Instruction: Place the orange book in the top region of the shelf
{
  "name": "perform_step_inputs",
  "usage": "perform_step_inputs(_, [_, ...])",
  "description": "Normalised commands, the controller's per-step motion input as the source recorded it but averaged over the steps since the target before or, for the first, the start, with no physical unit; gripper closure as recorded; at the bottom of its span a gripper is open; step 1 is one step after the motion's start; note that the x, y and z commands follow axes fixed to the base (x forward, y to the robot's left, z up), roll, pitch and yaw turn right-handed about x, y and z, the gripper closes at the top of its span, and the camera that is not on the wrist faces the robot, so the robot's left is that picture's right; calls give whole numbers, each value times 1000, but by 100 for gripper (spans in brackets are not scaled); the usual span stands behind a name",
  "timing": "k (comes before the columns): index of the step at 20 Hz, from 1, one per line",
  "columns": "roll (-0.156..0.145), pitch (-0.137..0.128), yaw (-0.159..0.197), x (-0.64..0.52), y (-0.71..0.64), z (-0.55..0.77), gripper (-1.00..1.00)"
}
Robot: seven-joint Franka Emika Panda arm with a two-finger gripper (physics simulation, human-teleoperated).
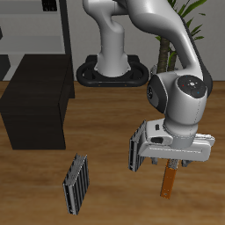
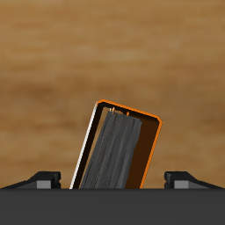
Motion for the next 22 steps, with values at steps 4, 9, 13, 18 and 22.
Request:
perform_step_inputs(4, [-10, 21, -16, -4, -91, -104, 100])
perform_step_inputs(9, [15, -21, 4, -102, -50, 122, 100])
perform_step_inputs(13, [28, -63, 7, -194, -2, 415, 100])
perform_step_inputs(18, [14, -92, 15, -258, -75, 592, 100])
perform_step_inputs(22, [9, -99, 20, -284, -178, 643, 100])
